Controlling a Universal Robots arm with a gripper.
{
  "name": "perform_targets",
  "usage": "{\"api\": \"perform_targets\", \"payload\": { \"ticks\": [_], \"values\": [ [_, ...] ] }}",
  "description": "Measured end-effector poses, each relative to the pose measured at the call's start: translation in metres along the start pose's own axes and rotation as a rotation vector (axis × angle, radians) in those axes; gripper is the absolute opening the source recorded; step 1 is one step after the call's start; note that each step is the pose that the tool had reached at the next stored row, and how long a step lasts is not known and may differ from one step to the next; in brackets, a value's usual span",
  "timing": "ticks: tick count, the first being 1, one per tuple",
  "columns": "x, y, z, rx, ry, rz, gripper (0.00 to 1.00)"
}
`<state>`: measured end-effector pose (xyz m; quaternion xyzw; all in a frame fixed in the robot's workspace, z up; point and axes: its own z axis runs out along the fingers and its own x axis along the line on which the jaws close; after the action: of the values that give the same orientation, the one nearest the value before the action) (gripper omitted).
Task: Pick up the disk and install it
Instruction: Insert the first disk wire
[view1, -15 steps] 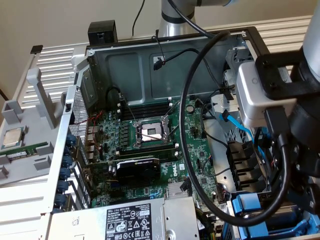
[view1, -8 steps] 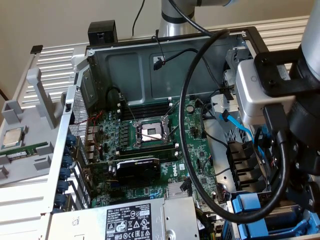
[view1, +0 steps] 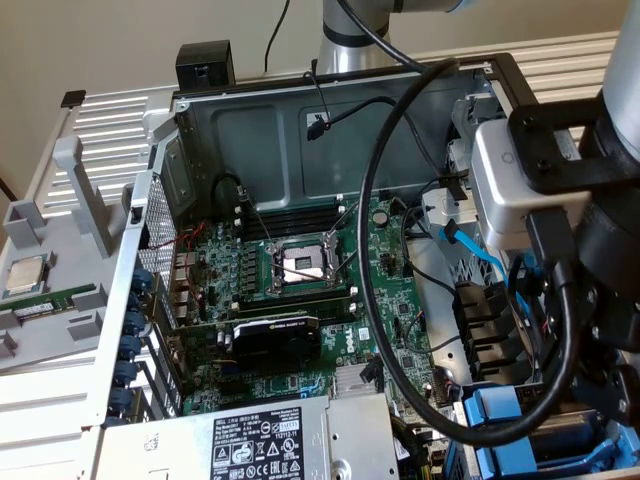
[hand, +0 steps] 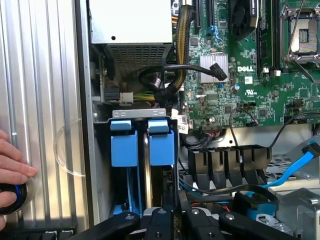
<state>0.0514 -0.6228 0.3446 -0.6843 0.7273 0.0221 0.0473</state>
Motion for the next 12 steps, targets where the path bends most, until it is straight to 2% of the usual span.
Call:
{"api": "perform_targets", "payload": {
  "ticks": [12],
  "values": [
    [0.0000,0.0009,0.0009,0.0024,0.0046,0.006,0.16]
  ]
}}
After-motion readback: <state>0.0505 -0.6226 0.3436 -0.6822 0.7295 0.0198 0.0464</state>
